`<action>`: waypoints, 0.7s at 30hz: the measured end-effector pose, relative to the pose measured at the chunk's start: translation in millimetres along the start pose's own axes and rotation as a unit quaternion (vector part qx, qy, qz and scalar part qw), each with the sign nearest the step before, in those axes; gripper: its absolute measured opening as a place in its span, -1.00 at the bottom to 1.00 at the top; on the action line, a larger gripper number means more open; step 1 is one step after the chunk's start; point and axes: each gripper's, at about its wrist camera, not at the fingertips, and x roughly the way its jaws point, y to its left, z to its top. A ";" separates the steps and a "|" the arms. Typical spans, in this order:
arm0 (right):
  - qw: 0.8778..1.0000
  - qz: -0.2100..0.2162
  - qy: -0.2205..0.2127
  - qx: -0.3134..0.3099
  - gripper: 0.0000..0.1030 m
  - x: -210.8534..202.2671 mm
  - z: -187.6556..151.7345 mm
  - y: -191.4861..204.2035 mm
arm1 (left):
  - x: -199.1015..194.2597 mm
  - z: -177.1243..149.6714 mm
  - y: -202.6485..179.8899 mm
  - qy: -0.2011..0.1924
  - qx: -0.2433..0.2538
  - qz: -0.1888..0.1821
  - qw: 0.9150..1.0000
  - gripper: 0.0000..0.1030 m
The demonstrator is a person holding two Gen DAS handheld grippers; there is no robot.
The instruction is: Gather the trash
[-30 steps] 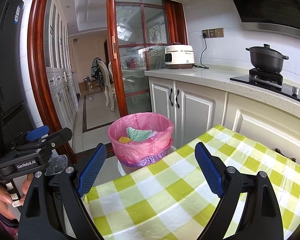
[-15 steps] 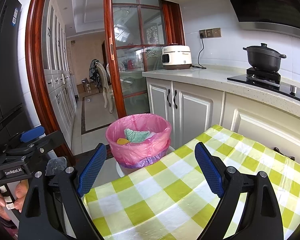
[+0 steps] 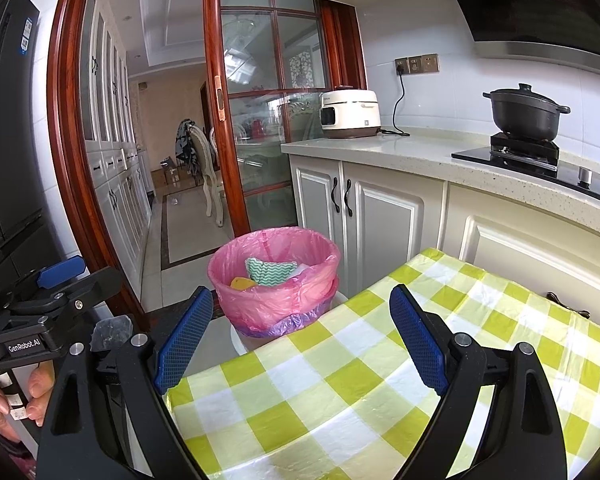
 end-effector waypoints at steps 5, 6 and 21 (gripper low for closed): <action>1.000 0.000 0.000 -0.001 0.65 1.2 0.1 0.1 | 0.6 -0.7 0.8 0.000 -0.002 0.001 1.000 0.91; 1.000 0.000 0.000 -0.001 0.65 1.3 0.1 -0.2 | 0.4 -0.8 1.3 0.000 -0.003 0.001 1.000 0.91; 1.000 0.003 -0.002 -0.003 0.65 2.4 0.2 1.7 | -0.3 -0.5 -1.0 -0.001 -0.003 0.009 1.000 0.91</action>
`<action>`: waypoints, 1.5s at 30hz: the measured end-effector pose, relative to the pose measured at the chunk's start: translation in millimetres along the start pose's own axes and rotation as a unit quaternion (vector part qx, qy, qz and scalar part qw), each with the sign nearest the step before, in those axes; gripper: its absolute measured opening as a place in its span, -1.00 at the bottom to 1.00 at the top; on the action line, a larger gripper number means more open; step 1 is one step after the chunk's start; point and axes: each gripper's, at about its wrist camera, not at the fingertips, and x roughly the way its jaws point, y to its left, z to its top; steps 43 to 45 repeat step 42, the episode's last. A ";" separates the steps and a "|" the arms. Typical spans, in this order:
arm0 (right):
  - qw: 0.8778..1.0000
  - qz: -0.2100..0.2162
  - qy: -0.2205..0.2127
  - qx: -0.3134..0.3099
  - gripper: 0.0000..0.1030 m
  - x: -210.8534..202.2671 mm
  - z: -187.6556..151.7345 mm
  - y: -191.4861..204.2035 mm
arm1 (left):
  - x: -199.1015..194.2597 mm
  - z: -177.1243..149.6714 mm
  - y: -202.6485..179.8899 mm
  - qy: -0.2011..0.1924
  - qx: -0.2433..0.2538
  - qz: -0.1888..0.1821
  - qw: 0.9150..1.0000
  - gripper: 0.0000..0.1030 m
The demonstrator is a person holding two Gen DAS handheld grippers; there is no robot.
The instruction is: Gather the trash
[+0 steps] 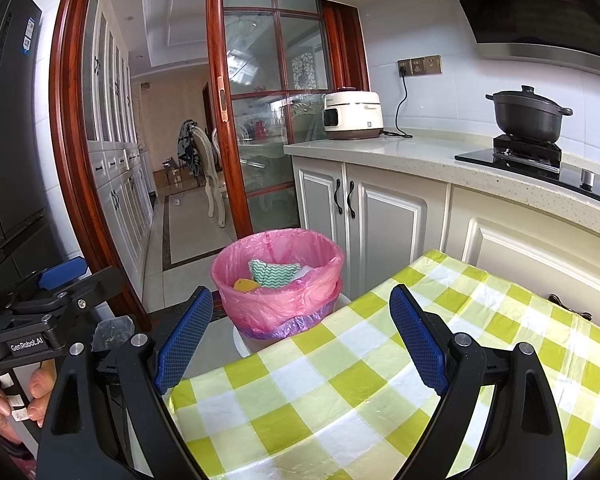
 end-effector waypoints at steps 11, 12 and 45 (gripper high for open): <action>1.000 0.002 -0.001 0.001 0.65 0.6 0.2 1.8 | 0.4 0.1 0.0 -0.001 0.000 0.002 1.000 0.91; 1.000 0.002 -0.001 0.001 0.65 0.6 0.2 1.8 | 0.4 -0.1 -0.1 -0.002 0.000 0.003 1.000 0.91; 1.000 0.003 -0.004 0.002 0.65 -0.5 -0.1 3.1 | 4.3 -2.3 3.4 0.009 -0.015 0.000 1.000 0.91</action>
